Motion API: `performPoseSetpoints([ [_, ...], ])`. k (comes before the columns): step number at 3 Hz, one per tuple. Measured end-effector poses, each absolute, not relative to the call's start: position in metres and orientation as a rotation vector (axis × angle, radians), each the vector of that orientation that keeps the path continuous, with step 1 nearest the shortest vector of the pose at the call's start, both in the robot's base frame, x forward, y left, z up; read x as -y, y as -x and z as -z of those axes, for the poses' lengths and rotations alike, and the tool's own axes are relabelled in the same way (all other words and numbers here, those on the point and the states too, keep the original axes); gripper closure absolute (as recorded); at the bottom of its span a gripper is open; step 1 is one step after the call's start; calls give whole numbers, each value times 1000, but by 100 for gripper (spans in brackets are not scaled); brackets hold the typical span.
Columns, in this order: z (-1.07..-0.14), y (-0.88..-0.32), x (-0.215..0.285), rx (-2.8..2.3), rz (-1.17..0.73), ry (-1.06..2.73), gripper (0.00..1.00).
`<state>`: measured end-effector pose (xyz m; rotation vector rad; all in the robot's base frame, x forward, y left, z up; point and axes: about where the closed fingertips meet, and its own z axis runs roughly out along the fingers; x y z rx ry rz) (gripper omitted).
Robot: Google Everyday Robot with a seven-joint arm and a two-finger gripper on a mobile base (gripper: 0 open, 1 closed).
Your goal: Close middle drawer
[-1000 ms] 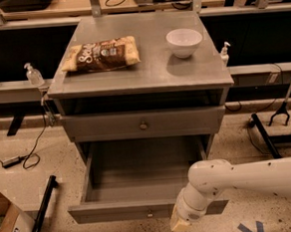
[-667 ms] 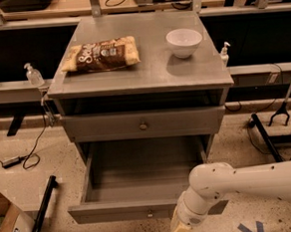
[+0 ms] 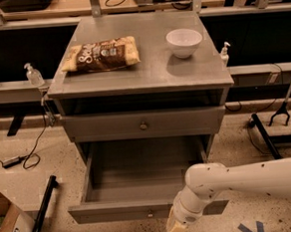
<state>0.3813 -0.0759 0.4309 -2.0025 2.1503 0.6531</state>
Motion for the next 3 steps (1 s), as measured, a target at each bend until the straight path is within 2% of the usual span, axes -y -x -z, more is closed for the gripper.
performPoseSetpoints([
  [3, -391, -415, 80, -2152, -760, 1977, 100],
])
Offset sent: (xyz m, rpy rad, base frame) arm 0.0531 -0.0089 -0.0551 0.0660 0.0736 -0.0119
